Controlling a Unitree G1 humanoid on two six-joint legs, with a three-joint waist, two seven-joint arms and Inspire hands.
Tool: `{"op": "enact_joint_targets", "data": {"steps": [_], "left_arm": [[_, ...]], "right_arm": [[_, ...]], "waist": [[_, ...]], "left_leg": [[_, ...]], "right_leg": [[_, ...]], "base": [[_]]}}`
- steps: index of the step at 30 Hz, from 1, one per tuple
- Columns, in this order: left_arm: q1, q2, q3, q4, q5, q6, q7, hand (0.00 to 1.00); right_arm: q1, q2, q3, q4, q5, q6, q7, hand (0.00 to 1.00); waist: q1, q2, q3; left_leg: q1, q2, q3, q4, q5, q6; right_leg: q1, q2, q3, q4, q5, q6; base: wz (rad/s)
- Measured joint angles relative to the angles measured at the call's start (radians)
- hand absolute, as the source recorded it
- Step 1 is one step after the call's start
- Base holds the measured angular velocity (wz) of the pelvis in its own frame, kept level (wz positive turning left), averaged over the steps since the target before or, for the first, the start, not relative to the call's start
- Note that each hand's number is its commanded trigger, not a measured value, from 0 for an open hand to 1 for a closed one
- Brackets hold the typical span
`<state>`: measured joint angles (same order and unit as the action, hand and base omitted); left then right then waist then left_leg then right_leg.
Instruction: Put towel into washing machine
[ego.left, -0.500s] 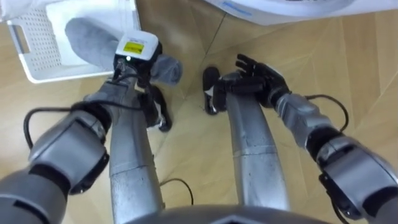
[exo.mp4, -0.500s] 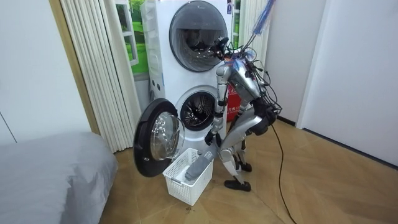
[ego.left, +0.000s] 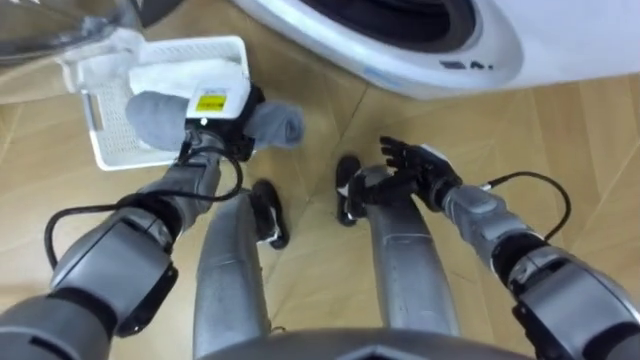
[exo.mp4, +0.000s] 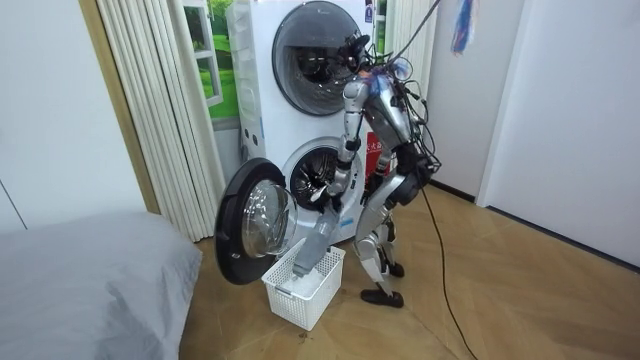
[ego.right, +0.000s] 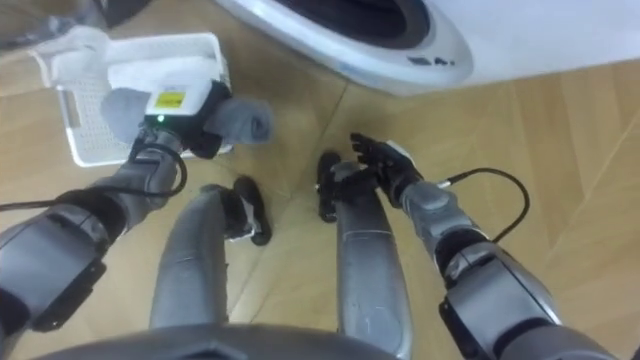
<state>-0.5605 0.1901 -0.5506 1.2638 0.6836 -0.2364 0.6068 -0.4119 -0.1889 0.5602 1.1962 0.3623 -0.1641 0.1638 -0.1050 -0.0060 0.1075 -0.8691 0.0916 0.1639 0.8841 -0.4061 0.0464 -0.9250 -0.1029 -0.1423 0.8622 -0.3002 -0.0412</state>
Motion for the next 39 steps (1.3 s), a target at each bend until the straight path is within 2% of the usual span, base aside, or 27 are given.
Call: {"op": "enact_joint_targets", "data": {"steps": [4, 5, 6, 7, 9, 11, 12, 14, 15, 17, 20, 24, 26, 29, 33, 39], "left_arm": [[0.052, -0.009, 0.001, -0.049, -0.137, -0.034, 0.01, 1.0], [0.068, -0.015, 0.004, -0.059, -0.185, -0.034, 0.004, 1.0], [0.079, -0.017, 0.007, -0.072, -0.208, -0.034, -0.003, 1.0], [0.099, -0.017, 0.007, -0.102, -0.252, -0.035, -0.017, 1.0], [0.126, -0.023, 0.001, -0.151, -0.325, -0.035, -0.06, 1.0], [0.148, -0.046, -0.002, -0.19, -0.428, -0.037, -0.128, 1.0], [0.154, -0.048, -0.003, -0.203, -0.452, -0.037, -0.145, 1.0], [0.201, -0.051, -0.007, -0.281, -0.58, -0.038, -0.228, 1.0], [0.214, -0.05, -0.006, -0.299, -0.614, -0.038, -0.252, 1.0], [0.244, -0.048, -0.006, -0.315, -0.733, -0.041, -0.359, 1.0], [0.252, -0.04, -0.008, -0.317, -0.857, -0.04, -0.483, 1.0], [0.254, -0.029, -0.008, -0.341, -0.997, -0.039, -0.594, 1.0], [0.258, -0.031, -0.006, -0.355, -1.117, -0.039, -0.667, 1.0], [0.271, -0.046, -0.007, -0.363, -1.223, -0.038, -0.753, 1.0], [0.276, -0.065, -0.014, -0.365, -1.281, -0.03, -0.831, 1.0], [0.278, -0.062, -0.021, -0.408, -1.336, -0.005, -0.889, 1.0]], "right_arm": [[0.008, 0.003, -0.006, 0.001, -0.059, -0.001, -0.011, 0.0], [0.012, 0.007, -0.014, 0.001, -0.079, -0.001, -0.01, 0.0], [0.012, 0.008, -0.018, 0.001, -0.088, -0.001, -0.01, 0.0], [0.012, 0.012, -0.036, 0.0, -0.1, -0.001, -0.01, 0.0], [0.013, 0.018, -0.046, -0.002, -0.101, -0.001, -0.013, 0.0], [0.024, 0.02, -0.058, -0.031, -0.099, 0.0, -0.011, 0.0], [0.024, 0.023, -0.063, -0.039, -0.101, -0.001, -0.01, 0.0], [0.038, 0.028, -0.073, -0.073, -0.106, -0.002, -0.01, 0.0], [0.044, 0.029, -0.073, -0.082, -0.107, -0.005, -0.01, 0.0], [0.073, 0.028, -0.074, -0.106, -0.117, -0.013, -0.009, 0.0], [0.087, 0.026, -0.076, -0.11, -0.128, -0.013, -0.009, 0.0], [0.09, 0.029, -0.084, -0.11, -0.13, -0.012, -0.003, 0.0], [0.091, 0.036, -0.099, -0.11, -0.137, -0.016, 0.004, 0.0], [0.1, 0.039, -0.11, -0.11, -0.138, -0.02, 0.015, 0.0], [0.109, 0.033, -0.111, -0.11, -0.138, -0.021, 0.014, 0.0], [0.118, 0.034, -0.113, -0.103, -0.158, -0.02, 0.011, 0.0]], "waist": [[0.004, 0.003, -0.0083], [0.005, 0.002, -0.0154], [0.006, 0.002, -0.0174], [0.008, 0.002, -0.0229], [0.023, 0.003, -0.026], [0.046, 0.001, -0.0323], [0.052, 0.0, -0.0329], [0.056, -0.001, -0.047], [0.059, 0.0, -0.0485], [0.059, 0.001, -0.0504], [0.058, 0.001, -0.0511], [0.06, 0.002, -0.0515], [0.061, 0.004, -0.0542], [0.063, 0.007, -0.056], [0.077, 0.009, -0.0568], [0.088, 0.018, -0.0621]], "left_leg": [[0.084, -0.004, -0.001, -0.037, 0.004, 0.003], [0.103, -0.007, -0.003, -0.051, 0.007, 0.005], [0.112, -0.011, -0.004, -0.058, 0.01, 0.005], [0.124, -0.015, -0.004, -0.07, 0.018, 0.008], [0.146, -0.018, -0.002, -0.092, 0.027, 0.011], [0.173, -0.023, 0.005, -0.124, 0.044, 0.015], [0.179, -0.025, 0.006, -0.133, 0.049, 0.016], [0.193, -0.035, 0.013, -0.168, 0.071, 0.02], [0.197, -0.035, 0.014, -0.174, 0.074, 0.019], [0.216, -0.034, 0.01, -0.192, 0.083, 0.018], [0.221, -0.032, 0.011, -0.195, 0.085, 0.018], [0.221, -0.033, 0.012, -0.196, 0.086, 0.019], [0.221, -0.032, 0.007, -0.196, 0.086, 0.019], [0.226, -0.032, 0.004, -0.197, 0.086, 0.019], [0.229, -0.029, 0.005, -0.197, 0.086, 0.018], [0.233, -0.024, 0.012, -0.194, 0.086, 0.017]], "right_leg": [[0.09, -0.02, -0.042, -0.033, 0.0, 0.0], [0.112, -0.022, -0.047, -0.05, 0.001, 0.001], [0.122, -0.025, -0.049, -0.055, 0.001, 0.001], [0.134, -0.029, -0.051, -0.068, 0.005, 0.005], [0.156, -0.028, -0.054, -0.089, 0.019, 0.008], [0.18, -0.03, -0.053, -0.119, 0.035, 0.011], [0.185, -0.03, -0.052, -0.125, 0.04, 0.011], [0.194, -0.034, -0.052, -0.151, 0.054, 0.014], [0.198, -0.033, -0.051, -0.159, 0.058, 0.013], [0.224, -0.03, -0.056, -0.184, 0.069, 0.012], [0.229, -0.023, -0.052, -0.195, 0.078, 0.014], [0.229, -0.024, -0.052, -0.198, 0.08, 0.015], [0.234, -0.023, -0.056, -0.202, 0.081, 0.015], [0.242, -0.019, -0.059, -0.206, 0.081, 0.016], [0.246, -0.017, -0.058, -0.207, 0.081, 0.015], [0.247, -0.015, -0.053, -0.204, 0.083, 0.012]], "base": [[0.06], [0.1], [0.1], [0.06], [0.02], [0.0], [0.0], [0.0], [0.0], [0.0], [-0.04], [0.0], [0.02], [0.04], [0.0], [-0.02]]}}
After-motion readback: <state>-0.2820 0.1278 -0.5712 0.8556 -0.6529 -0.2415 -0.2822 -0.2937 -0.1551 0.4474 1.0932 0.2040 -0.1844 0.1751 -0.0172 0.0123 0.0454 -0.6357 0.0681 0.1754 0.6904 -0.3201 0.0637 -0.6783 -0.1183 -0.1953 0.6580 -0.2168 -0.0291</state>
